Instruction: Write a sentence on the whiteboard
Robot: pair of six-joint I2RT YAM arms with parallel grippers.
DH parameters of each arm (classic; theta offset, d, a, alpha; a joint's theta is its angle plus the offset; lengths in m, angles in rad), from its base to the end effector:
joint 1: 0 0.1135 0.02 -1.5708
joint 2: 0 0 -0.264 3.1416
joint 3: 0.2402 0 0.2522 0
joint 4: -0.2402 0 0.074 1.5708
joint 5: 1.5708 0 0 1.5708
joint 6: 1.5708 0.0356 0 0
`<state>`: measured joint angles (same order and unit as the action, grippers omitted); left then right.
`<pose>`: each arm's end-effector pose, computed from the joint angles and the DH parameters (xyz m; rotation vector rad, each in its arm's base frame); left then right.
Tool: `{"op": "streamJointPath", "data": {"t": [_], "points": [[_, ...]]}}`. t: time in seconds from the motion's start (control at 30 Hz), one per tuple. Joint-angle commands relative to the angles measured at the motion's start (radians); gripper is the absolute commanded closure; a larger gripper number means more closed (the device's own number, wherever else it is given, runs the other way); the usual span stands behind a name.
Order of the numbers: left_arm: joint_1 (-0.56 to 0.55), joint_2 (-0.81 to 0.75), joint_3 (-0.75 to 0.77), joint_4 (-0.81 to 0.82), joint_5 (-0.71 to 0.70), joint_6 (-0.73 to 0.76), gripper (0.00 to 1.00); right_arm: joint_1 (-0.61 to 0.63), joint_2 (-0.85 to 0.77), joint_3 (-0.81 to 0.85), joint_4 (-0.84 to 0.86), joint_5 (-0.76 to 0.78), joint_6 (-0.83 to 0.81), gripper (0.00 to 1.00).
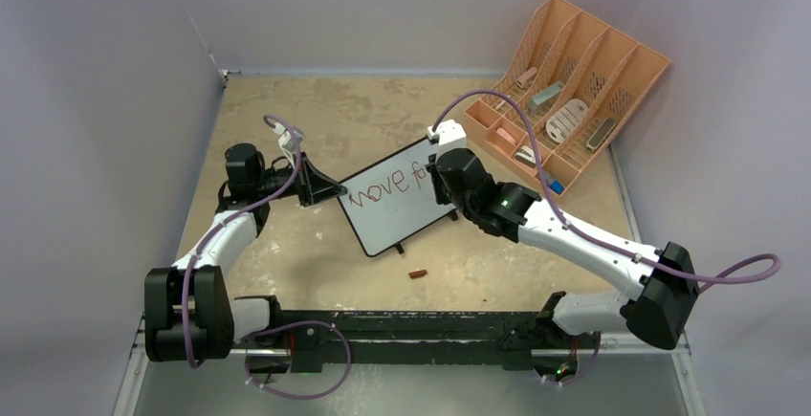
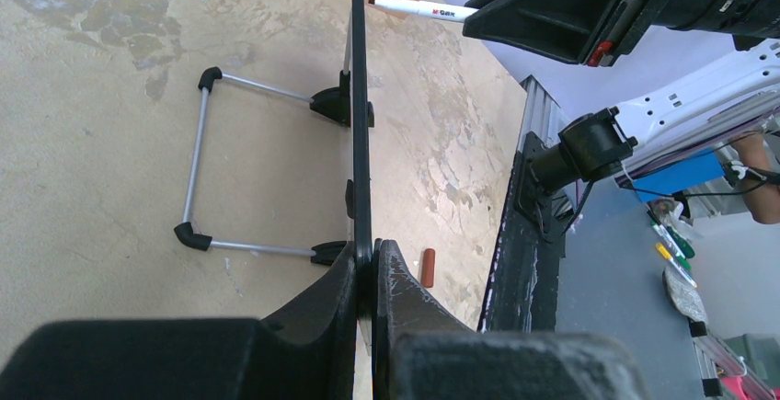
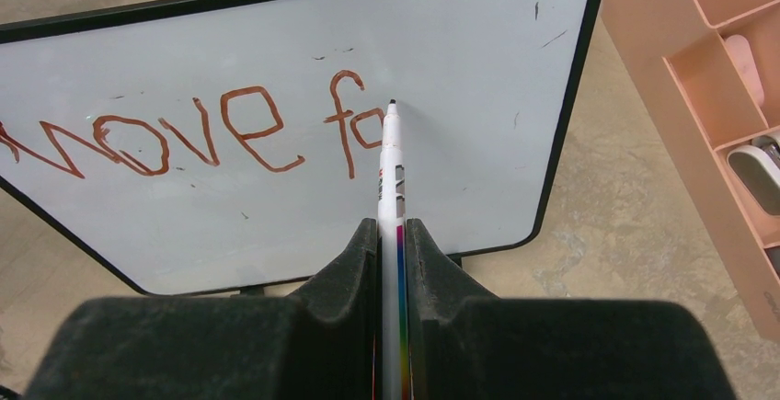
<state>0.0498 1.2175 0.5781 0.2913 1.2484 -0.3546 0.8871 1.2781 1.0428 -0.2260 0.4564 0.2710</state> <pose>0.2426 -0.0217 0.2341 0.4966 1.8276 -1.3835 0.1959 0.2156 0.3203 -0.3276 1.9659 0.2855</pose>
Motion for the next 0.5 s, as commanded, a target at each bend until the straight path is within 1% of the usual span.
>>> {"op": "streamJointPath", "data": {"t": [0.0, 0.47], "points": [[-0.009, 0.007, 0.026, -0.003, 0.011, 0.046, 1.0, -0.005, 0.006, 0.019, 0.03, 0.005, -0.017, 1.0], [-0.009, 0.007, 0.026, -0.003, 0.011, 0.047, 1.0, -0.008, 0.022, 0.013, 0.047, -0.001, -0.018, 1.0]]}}
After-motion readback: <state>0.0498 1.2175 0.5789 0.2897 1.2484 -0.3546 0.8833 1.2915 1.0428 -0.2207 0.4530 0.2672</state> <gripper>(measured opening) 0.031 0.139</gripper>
